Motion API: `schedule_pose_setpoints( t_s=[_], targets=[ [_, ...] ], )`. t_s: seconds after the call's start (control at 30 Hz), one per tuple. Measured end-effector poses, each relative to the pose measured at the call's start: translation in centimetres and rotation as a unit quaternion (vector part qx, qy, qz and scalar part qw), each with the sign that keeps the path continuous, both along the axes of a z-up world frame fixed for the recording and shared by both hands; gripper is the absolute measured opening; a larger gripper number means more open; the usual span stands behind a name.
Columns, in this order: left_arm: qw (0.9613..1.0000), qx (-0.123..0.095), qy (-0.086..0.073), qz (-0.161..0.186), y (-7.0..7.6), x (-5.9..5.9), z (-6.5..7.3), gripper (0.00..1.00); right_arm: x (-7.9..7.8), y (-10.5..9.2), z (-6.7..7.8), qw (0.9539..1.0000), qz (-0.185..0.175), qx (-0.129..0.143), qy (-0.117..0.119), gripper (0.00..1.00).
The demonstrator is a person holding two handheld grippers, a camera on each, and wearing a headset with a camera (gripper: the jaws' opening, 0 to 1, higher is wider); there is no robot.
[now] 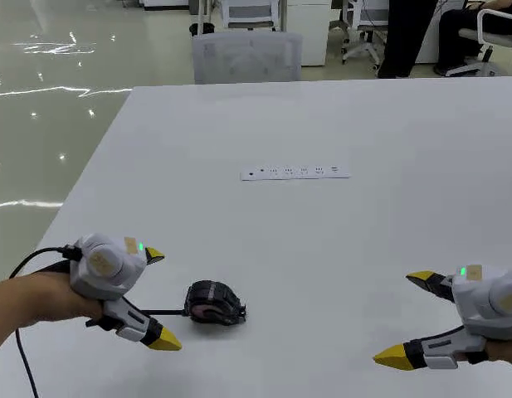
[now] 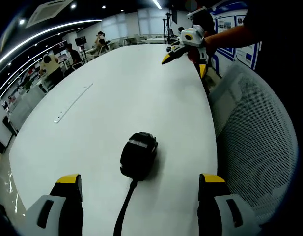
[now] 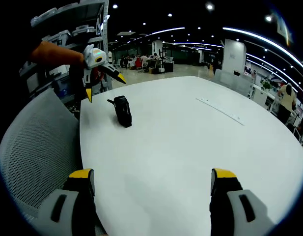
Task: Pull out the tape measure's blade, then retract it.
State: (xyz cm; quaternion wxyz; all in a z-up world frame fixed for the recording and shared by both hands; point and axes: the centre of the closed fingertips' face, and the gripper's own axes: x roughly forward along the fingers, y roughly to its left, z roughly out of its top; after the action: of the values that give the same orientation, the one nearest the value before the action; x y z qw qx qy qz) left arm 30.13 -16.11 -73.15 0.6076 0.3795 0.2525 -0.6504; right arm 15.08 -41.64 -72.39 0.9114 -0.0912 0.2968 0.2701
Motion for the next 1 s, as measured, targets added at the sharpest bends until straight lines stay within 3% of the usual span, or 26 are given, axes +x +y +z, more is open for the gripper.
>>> schedule_pose_setpoints(
  t_s=[0.07,0.13,0.3,0.5,0.6,0.63,0.7,0.97,1.0],
  targets=[
    [0.9994,0.006,-0.014,-0.030,-1.3,-0.1,0.2,0.94,0.6,0.5,0.3,1.0000,0.007,0.004,-0.003,1.00],
    [0.9989,0.020,-0.009,-0.043,-2.0,-0.4,0.2,0.91,1.1,1.1,0.3,0.9998,0.018,0.001,-0.003,1.00],
    [0.9962,0.044,-0.020,-0.072,-3.3,0.0,-0.3,0.86,2.3,2.3,0.7,0.9990,0.043,-0.007,-0.006,1.00],
    [0.9936,0.070,-0.007,-0.088,-4.1,-0.5,-1.7,0.82,4.0,3.4,0.9,0.9978,0.064,-0.013,-0.015,1.00],
    [0.9919,0.089,-0.027,-0.087,-4.4,0.0,-2.5,0.68,4.7,4.0,0.7,0.9967,0.078,-0.015,-0.017,0.99],
    [0.9926,0.086,-0.027,-0.081,-4.7,0.1,-2.9,0.65,4.9,4.6,0.7,0.9953,0.093,-0.010,-0.025,0.98],
    [0.9943,0.085,-0.002,-0.063,-4.8,-0.2,-3.4,0.63,5.2,5.0,0.4,0.9951,0.097,-0.008,-0.021,0.97],
    [0.9937,0.079,-0.005,-0.080,-5.0,-0.5,-4.4,0.49,6.2,6.6,-0.4,0.9920,0.126,-0.005,-0.009,0.93],
    [0.9931,0.080,-0.019,-0.084,-5.0,-0.2,-4.5,0.44,6.4,6.9,-0.5,0.9921,0.125,0.006,0.001,0.92]
  ],
)
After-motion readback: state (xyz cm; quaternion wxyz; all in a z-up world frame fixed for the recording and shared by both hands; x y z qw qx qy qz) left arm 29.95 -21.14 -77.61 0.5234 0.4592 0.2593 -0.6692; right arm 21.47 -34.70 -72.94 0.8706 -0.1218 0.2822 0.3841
